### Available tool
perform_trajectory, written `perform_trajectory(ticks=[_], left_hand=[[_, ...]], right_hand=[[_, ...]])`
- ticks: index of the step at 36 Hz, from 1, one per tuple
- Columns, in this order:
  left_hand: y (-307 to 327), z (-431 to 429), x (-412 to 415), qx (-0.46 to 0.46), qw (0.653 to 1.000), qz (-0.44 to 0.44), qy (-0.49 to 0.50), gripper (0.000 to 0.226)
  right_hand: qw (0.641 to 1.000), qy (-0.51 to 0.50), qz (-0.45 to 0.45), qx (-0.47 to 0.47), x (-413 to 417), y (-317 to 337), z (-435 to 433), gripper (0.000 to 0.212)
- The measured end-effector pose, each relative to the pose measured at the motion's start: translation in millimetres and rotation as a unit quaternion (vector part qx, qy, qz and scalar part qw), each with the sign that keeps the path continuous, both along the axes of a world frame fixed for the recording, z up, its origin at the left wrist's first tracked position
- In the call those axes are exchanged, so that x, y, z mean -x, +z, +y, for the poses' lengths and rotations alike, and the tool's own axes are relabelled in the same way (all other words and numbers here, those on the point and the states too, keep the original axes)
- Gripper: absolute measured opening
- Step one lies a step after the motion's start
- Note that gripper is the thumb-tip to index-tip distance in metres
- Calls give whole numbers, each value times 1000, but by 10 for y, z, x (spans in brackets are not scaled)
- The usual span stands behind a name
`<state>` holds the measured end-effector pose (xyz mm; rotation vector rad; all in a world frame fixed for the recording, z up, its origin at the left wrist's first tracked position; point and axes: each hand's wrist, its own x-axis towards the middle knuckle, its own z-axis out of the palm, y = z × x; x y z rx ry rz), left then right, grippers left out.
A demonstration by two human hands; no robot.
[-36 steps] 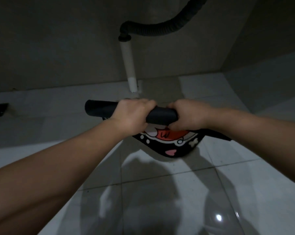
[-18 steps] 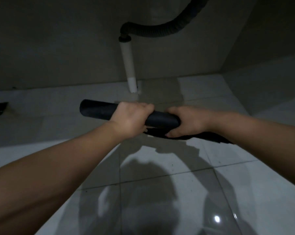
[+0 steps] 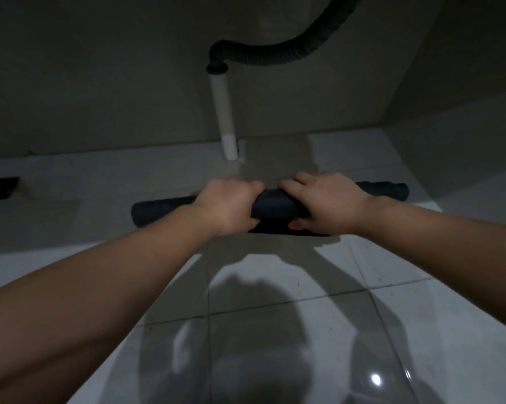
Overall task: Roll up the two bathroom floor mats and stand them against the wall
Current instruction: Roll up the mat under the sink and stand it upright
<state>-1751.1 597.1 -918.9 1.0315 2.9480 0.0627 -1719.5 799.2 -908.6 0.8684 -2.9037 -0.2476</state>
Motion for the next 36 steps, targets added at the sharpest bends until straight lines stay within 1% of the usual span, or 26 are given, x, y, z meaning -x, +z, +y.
perform_trajectory(ticks=[2, 4, 5, 7, 8, 9, 10, 12, 13, 15, 17, 18, 20, 22, 23, 25, 27, 28, 29, 30, 31, 32, 33, 34, 35, 36], left_hand=[[-41, -27, 0, 12, 997, 79, -16, 32], [-58, -55, 8, 6, 993, 117, -31, 31], [-56, -60, 6, 1, 991, 126, -33, 32], [-62, -44, -4, -5, 990, 135, -34, 35], [-64, -29, -10, -4, 990, 136, -33, 37], [-67, -14, -8, -3, 991, 133, -30, 40], [-67, -5, -2, -5, 992, 123, -26, 41], [-43, 1, 17, -24, 997, 69, -13, 43], [-29, 0, 32, -33, 999, 30, -5, 44], [-20, 3, 47, -52, 997, -59, 19, 48], [-37, 18, 38, -92, 985, -140, 40, 53], [-52, 26, 35, -104, 981, -156, 46, 54], [-88, 32, 32, -92, 985, -136, 48, 52], [-110, 25, 17, -59, 995, -74, 42, 49], [-115, 16, 3, -48, 997, -41, 34, 46], [-118, -9, -34, -45, 999, 9, 15, 38], [-126, -27, -73, -57, 998, 39, -1, 34], [-134, -32, -83, -67, 997, 45, -8, 33], [-147, -32, -89, -74, 996, 44, -12, 33], [-155, -16, -100, -79, 996, 37, -12, 33], [-156, 11, -107, -81, 996, 22, -10, 36], [-152, 44, -112, -87, 996, -4, -4, 40], [-147, 85, -112, -97, 994, -43, 7, 46], [-145, 136, -113, -116, 989, -87, 19, 52], [-145, 191, -118, -139, 982, -128, 31, 55], [-147, 250, -130, -161, 973, -159, 40, 56]], right_hand=[[990, -46, -121, 55, 34, 54, -10, 58], [964, -89, -230, 104, 69, 112, -4, 52], [948, -108, -270, 129, 87, 129, 13, 46], [923, -143, -314, 173, 99, 158, 41, 38], [919, -151, -314, 183, 92, 169, 43, 38], [924, -153, -301, 179, 81, 172, 37, 39], [940, -146, -265, 159, 64, 167, 30, 40], [981, -105, -137, 87, 32, 139, 27, 36], [993, -76, -70, 57, 18, 121, 33, 35], [999, -13, 30, 17, 7, 73, 55, 32], [994, 38, 102, -8, 2, 26, 68, 29], [991, 52, 125, -14, 1, 11, 65, 29], [990, 61, 126, -26, 7, -1, 53, 31], [995, 45, 81, -28, 17, 32, 29, 36], [999, 22, 38, -24, 24, 71, 12, 39], [994, -41, -98, -5, 54, 152, -2, 44], [961, -105, -253, 43, 95, 236, 29, 47], [939, -129, -312, 68, 120, 265, 62, 46], [920, -147, -353, 88, 131, 291, 97, 44], [909, -158, -373, 97, 124, 311, 127, 41], [909, -163, -371, 98, 105, 322, 142, 39], [923, -159, -340, 83, 71, 331, 144, 38], [950, -142, -275, 44, 25, 335, 144, 36], [975, -117, -188, -11, -24, 325, 144, 34], [989, -87, -104, -62, -75, 319, 132, 32], [992, -58, -50, -98, -123, 317, 112, 30]])
